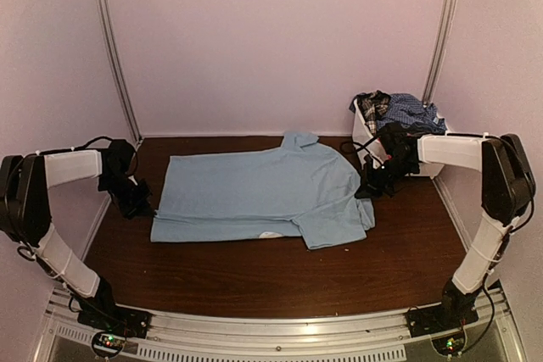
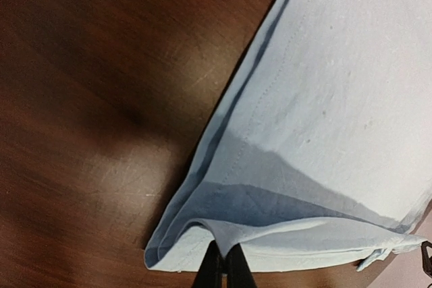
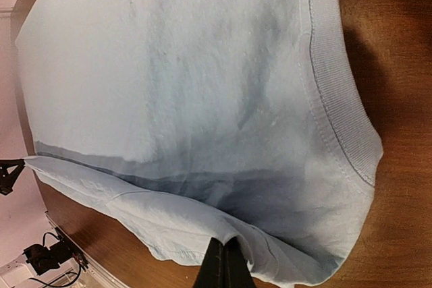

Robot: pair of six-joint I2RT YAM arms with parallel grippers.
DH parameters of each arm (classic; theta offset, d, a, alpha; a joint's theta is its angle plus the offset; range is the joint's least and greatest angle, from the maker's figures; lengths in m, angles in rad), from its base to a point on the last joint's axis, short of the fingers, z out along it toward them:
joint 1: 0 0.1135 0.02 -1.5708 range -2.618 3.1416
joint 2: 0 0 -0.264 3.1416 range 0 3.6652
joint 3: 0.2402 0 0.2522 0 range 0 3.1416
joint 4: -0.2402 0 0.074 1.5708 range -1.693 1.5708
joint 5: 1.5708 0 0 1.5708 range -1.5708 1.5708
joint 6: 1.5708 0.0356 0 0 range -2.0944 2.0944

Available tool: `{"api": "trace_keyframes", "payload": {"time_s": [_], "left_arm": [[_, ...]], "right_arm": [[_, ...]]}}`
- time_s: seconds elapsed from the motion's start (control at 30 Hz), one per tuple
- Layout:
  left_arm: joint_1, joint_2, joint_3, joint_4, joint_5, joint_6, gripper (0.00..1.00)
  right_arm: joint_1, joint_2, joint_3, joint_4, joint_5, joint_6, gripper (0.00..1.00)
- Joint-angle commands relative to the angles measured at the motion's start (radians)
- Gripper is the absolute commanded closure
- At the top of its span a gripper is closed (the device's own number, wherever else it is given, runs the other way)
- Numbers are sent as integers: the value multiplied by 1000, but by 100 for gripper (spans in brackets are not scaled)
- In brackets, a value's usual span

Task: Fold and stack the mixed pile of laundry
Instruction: Fold the flattened T-shirt at the center of the board.

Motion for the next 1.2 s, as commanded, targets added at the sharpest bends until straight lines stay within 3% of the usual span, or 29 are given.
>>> {"api": "trace_keyframes", "payload": {"time_s": [0.0,1.17], "left_arm": [[13,29,29,31,-1,23,100],[22,32,-13,59,-17,17,100]], "right_arm": [[-10,30,42,7,-12,-18,100],[-19,138,151,-18,-3,-66,100]]}}
